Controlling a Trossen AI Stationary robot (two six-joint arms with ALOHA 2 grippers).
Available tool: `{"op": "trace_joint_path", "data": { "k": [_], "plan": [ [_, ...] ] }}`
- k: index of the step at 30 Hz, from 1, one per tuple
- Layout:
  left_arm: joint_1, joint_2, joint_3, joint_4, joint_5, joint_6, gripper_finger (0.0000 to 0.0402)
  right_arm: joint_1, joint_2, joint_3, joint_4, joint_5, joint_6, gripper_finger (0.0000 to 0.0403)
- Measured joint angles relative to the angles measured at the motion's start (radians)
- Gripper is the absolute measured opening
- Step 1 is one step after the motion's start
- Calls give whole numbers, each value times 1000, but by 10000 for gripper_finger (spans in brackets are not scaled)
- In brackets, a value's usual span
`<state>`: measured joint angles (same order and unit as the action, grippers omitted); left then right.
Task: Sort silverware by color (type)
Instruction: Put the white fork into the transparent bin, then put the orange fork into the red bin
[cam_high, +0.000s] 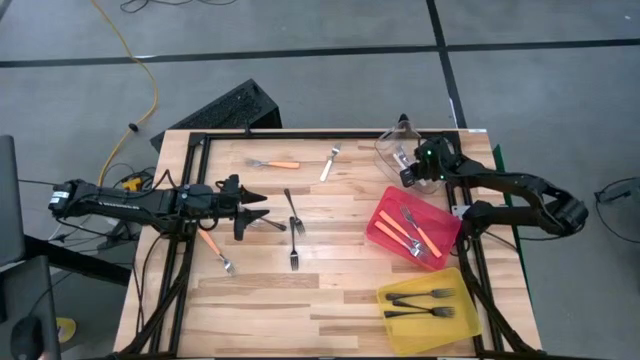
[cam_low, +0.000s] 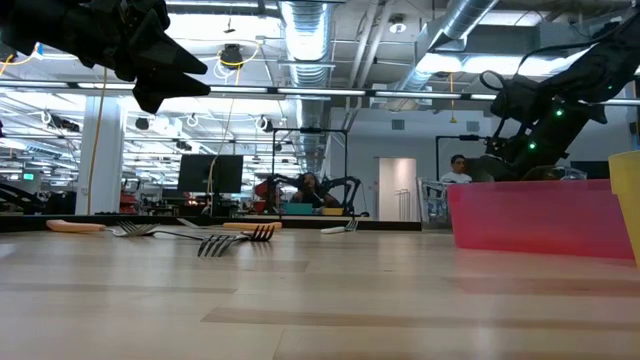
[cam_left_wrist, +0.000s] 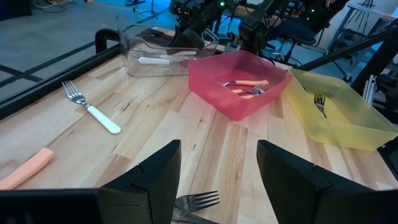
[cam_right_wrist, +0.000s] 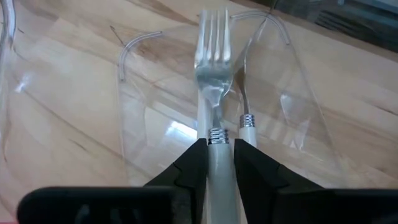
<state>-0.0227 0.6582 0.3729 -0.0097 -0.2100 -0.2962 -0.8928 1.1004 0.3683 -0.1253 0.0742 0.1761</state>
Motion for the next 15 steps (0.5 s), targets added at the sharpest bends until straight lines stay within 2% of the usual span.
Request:
{"op": "trace_joint_path", "data": {
  "k": [8, 15],
  "plan": [
    [0, 0, 0, 0, 0, 0, 195, 0, 0, 0, 0, 3, 0, 146],
    [0, 0, 0, 0, 0, 0, 195, 0, -18, 35, -12, 10, -8, 154]
  ]
}}
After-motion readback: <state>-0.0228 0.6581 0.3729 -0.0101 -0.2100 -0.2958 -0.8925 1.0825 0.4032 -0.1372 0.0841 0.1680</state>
